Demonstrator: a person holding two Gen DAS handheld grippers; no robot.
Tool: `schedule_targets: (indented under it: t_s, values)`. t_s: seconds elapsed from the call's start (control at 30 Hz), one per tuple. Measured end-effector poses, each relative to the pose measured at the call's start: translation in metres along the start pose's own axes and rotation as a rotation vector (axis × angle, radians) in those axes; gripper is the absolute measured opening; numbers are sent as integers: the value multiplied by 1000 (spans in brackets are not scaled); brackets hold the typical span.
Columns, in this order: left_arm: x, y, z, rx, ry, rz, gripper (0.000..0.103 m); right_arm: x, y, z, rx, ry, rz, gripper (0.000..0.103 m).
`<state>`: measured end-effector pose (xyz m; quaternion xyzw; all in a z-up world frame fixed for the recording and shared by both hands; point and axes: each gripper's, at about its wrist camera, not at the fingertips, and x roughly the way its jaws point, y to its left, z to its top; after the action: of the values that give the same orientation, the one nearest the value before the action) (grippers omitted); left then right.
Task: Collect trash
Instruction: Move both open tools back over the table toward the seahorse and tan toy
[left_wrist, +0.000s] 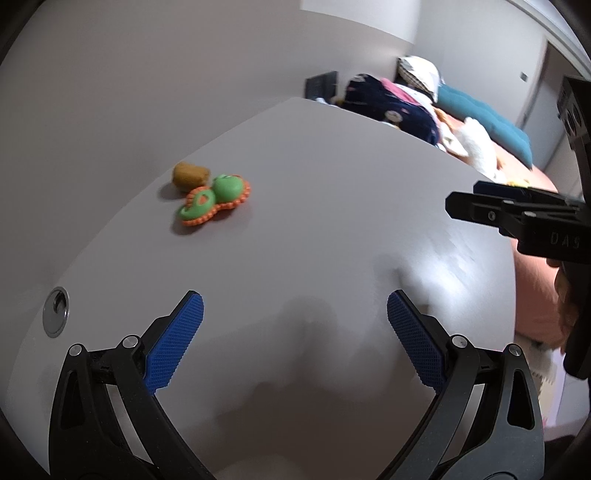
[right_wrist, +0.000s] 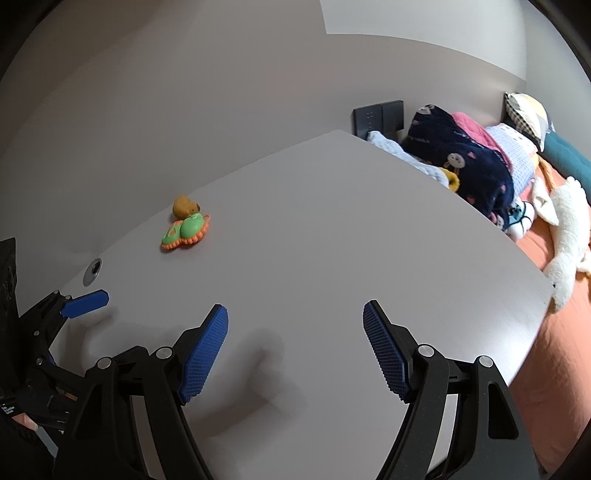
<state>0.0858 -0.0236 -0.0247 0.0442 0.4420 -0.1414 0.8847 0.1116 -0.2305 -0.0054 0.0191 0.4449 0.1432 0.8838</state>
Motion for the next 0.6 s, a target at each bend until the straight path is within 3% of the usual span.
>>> schedule_targets:
  t_s: [0.6]
  values:
    - [60, 51, 46, -100, -4, 35, 96, 81, 0, 53, 46, 32, 9, 76]
